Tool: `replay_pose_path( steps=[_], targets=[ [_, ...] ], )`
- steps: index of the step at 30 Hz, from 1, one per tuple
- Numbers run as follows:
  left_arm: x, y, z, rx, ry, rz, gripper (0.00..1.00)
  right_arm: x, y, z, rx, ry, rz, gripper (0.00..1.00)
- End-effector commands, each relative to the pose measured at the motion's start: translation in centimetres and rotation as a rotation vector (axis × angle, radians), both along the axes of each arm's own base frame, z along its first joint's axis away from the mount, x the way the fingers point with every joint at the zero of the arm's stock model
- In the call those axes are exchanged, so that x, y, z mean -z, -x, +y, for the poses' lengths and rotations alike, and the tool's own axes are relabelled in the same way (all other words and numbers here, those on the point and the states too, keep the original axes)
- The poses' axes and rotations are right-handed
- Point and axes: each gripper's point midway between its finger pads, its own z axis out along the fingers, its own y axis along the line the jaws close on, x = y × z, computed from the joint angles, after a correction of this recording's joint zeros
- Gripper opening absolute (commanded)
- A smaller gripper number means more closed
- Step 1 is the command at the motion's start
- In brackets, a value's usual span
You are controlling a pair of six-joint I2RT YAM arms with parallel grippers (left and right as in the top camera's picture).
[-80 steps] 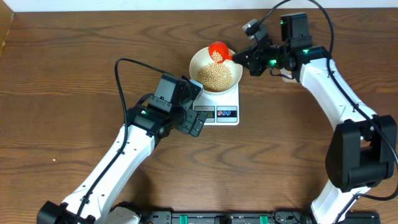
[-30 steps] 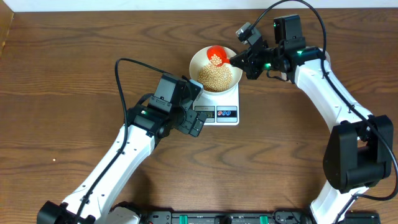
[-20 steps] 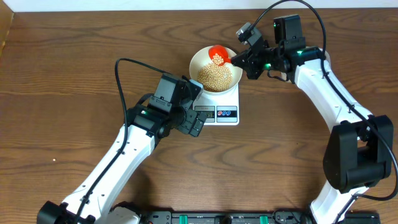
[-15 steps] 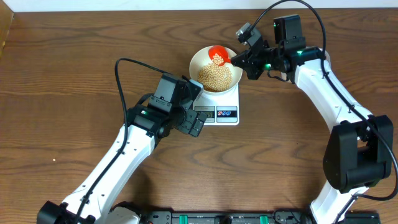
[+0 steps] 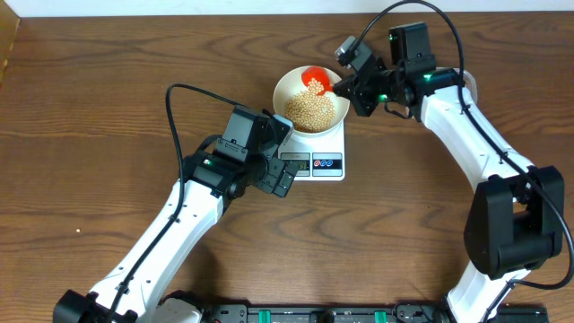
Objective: Scoop item into bowl and weigh 50g on scale
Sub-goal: 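Tilt the scoop again with the right gripper to add more beans, then carry the red scoop with the right gripper back to the soybean tub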
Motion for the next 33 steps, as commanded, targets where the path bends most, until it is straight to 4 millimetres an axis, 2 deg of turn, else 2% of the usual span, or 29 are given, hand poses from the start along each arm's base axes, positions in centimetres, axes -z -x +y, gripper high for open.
replay_pose_path(
  steps=[1,4,20,33],
  targets=[
    [-0.2,-0.2,0.0,0.010,-0.009,-0.009,0.98,-0.5,0.1,0.2,-0.016,0.007,-0.024,0.01],
    [-0.2,-0.2,0.0,0.010,-0.009,-0.009,0.98,-0.5,0.4,0.8,-0.026,0.012,-0.024,0.01],
    [-0.2,-0.2,0.0,0.010,-0.009,-0.009,0.98,-0.6,0.2,0.6,0.004,0.036,-0.031,0.01],
    [-0.2,-0.2,0.0,0.010,-0.009,-0.009,0.98,-2.7,0.3,-0.6,0.036,-0.196,0.108,0.01]
  ],
)
